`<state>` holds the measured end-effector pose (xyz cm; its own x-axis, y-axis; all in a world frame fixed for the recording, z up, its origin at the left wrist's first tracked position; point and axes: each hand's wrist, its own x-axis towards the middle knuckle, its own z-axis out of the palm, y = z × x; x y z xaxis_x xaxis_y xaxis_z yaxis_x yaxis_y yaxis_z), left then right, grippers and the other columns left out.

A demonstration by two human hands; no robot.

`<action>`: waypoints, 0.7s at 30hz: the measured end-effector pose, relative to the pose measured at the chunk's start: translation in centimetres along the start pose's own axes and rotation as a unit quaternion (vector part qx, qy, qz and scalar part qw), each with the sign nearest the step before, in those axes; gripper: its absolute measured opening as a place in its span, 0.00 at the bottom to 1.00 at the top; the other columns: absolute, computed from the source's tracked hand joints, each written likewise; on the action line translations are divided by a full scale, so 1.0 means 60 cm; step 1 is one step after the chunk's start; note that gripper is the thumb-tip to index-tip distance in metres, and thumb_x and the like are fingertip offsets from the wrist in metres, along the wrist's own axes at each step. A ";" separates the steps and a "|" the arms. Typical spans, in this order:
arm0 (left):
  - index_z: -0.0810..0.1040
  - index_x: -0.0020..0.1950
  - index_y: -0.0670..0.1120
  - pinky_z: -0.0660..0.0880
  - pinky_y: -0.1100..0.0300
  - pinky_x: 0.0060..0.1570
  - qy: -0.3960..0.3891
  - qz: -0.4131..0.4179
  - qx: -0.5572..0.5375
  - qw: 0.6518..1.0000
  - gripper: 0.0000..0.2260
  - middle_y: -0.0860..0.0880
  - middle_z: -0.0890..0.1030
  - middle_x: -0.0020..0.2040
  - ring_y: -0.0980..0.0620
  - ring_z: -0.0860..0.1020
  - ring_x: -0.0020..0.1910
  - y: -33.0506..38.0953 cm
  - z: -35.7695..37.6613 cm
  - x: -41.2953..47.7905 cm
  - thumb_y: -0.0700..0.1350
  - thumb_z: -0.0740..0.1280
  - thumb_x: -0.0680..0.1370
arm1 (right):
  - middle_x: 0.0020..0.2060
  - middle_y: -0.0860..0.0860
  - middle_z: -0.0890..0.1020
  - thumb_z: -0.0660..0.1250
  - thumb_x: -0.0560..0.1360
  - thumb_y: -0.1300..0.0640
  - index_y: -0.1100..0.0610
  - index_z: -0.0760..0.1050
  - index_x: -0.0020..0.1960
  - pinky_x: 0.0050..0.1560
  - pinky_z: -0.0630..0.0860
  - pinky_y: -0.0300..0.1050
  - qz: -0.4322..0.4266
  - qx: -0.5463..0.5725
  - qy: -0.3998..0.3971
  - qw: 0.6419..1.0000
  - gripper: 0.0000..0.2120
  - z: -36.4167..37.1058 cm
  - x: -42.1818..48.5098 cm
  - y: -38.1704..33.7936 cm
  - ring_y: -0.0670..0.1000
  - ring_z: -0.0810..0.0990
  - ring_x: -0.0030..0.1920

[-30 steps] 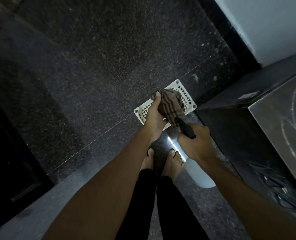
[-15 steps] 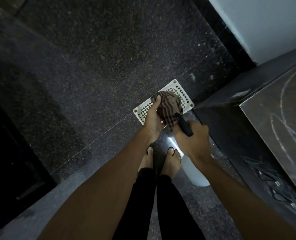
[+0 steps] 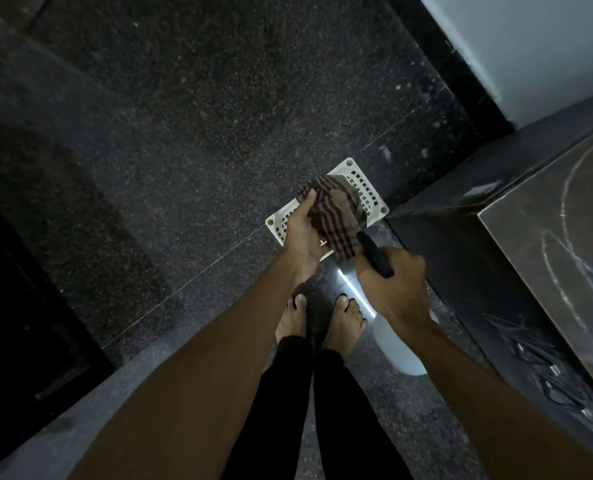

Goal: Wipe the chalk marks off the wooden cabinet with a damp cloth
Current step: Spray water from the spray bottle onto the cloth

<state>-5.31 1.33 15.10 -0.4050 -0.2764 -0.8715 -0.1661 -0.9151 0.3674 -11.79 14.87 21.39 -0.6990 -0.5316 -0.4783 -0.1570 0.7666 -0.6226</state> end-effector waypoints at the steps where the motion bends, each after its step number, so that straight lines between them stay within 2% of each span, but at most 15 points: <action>1: 0.77 0.70 0.45 0.71 0.42 0.69 0.001 0.002 -0.001 1.000 0.25 0.44 0.81 0.65 0.44 0.78 0.66 0.001 0.000 0.001 0.60 0.58 0.82 | 0.17 0.48 0.59 0.68 0.75 0.56 0.52 0.57 0.25 0.26 0.58 0.39 0.006 -0.001 -0.003 1.000 0.26 0.001 0.001 0.002 0.50 0.60 0.18; 6: 0.78 0.68 0.45 0.71 0.43 0.69 0.011 0.006 -0.017 1.000 0.24 0.44 0.82 0.64 0.45 0.79 0.65 0.007 0.000 0.007 0.60 0.59 0.81 | 0.20 0.47 0.63 0.69 0.76 0.57 0.48 0.59 0.27 0.26 0.58 0.40 -0.001 -0.010 0.002 1.000 0.25 0.000 0.002 0.007 0.47 0.62 0.20; 12: 0.76 0.70 0.45 0.71 0.42 0.69 0.027 0.019 -0.036 0.999 0.25 0.44 0.81 0.66 0.45 0.77 0.67 0.017 0.007 0.013 0.60 0.58 0.82 | 0.19 0.48 0.63 0.70 0.74 0.54 0.51 0.58 0.25 0.27 0.62 0.42 0.016 -0.021 -0.003 1.000 0.26 0.007 0.001 0.018 0.50 0.62 0.20; 16: 0.75 0.72 0.45 0.70 0.42 0.69 0.025 0.021 -0.046 0.998 0.27 0.44 0.80 0.67 0.44 0.76 0.68 0.020 0.006 0.016 0.61 0.58 0.82 | 0.18 0.47 0.61 0.70 0.73 0.54 0.51 0.58 0.24 0.27 0.61 0.42 0.015 -0.008 0.005 1.000 0.26 0.011 -0.001 0.019 0.48 0.60 0.19; 21: 0.76 0.71 0.44 0.73 0.45 0.66 0.023 0.020 -0.051 0.998 0.26 0.44 0.81 0.66 0.44 0.77 0.67 0.021 0.009 0.012 0.61 0.58 0.82 | 0.21 0.47 0.65 0.69 0.75 0.51 0.49 0.61 0.29 0.29 0.62 0.41 -0.023 -0.041 0.004 0.999 0.21 0.018 -0.005 0.019 0.50 0.66 0.22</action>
<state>-6.27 0.12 15.14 -0.3681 -0.3247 -0.8713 -0.0563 -0.9276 0.3694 -11.00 15.51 20.17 -0.6951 -0.5650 -0.4446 -0.2461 0.7680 -0.5913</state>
